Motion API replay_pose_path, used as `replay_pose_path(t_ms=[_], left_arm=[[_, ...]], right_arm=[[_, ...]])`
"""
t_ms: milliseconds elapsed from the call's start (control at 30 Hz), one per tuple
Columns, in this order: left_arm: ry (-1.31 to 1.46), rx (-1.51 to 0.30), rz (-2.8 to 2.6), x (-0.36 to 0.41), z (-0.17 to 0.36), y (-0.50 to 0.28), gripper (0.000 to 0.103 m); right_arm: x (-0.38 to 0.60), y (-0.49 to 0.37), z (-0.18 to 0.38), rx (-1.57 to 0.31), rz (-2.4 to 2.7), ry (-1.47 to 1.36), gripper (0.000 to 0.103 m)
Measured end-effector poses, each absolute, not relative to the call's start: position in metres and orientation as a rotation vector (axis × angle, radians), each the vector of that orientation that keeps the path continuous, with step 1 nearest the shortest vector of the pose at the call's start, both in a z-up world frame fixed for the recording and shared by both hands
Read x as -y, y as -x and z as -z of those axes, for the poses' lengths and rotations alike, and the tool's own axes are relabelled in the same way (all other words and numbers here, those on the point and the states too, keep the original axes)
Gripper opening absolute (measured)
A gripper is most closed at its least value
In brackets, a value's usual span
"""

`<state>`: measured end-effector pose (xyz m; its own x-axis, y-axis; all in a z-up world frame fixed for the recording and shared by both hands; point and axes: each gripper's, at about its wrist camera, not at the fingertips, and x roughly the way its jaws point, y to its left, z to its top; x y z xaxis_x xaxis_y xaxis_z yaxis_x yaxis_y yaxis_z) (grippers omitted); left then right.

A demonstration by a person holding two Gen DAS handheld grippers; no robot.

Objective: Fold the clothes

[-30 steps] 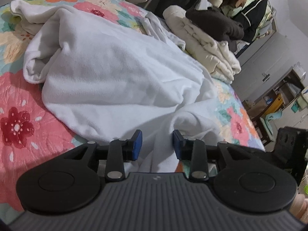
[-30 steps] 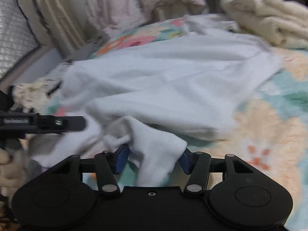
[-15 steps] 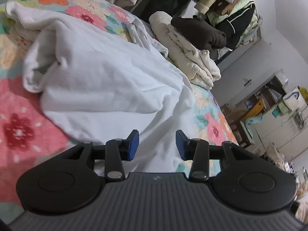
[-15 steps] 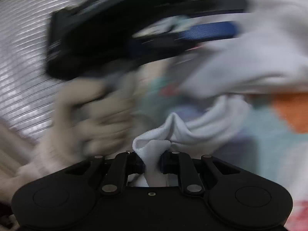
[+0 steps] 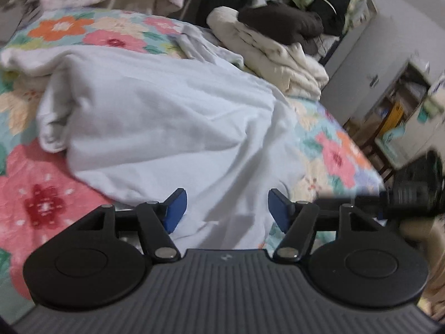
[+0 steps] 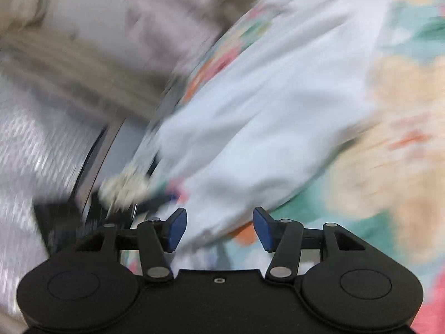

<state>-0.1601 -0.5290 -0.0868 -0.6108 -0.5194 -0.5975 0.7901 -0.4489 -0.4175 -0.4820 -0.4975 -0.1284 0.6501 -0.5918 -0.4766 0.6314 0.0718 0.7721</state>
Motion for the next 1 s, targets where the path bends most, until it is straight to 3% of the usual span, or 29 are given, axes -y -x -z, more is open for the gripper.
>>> replay_pose_path(t_ms=[167,300,367,400,467,567,667,867,1000], left_arm=[[-0.651,-0.786,2.138,0.525,0.097,0.19,0.081],[-0.65,-0.792,2.136,0.524,0.1,0.186,0.08],[-0.647,-0.766,2.15,0.521,0.099,0.185,0.075],[-0.658,-0.75,2.155,0.52,0.099,0.186,0.063],[-0.69,-0.798,2.195,0.523,0.104,0.191,0.042],[-0.671,-0.854,2.189,0.525,0.109,0.193,0.025],[-0.671,-0.871,2.21,0.527,0.106,0.21,0.024],[-0.484,-1.18,2.438,0.525,0.076,0.271,0.024],[-0.564,-1.166,2.509,0.515,0.07,0.32,0.024]], right_arm=[[0.516,0.517,0.151,0.001,1.124,-1.266,0.061],[0.547,0.525,0.164,0.017,1.166,-1.291,0.062],[0.556,0.514,0.164,-0.026,1.176,-1.231,0.062],[0.559,0.506,0.163,-0.063,1.177,-1.184,0.049],[0.562,0.491,0.153,-0.14,1.164,-1.075,0.013],[0.551,0.495,0.137,-0.098,1.153,-0.987,0.013],[0.531,0.514,0.108,-0.048,1.188,-0.928,0.013],[0.469,0.566,0.03,0.01,1.364,-0.736,0.013],[0.454,0.592,0.028,-0.068,1.508,-0.697,0.01]])
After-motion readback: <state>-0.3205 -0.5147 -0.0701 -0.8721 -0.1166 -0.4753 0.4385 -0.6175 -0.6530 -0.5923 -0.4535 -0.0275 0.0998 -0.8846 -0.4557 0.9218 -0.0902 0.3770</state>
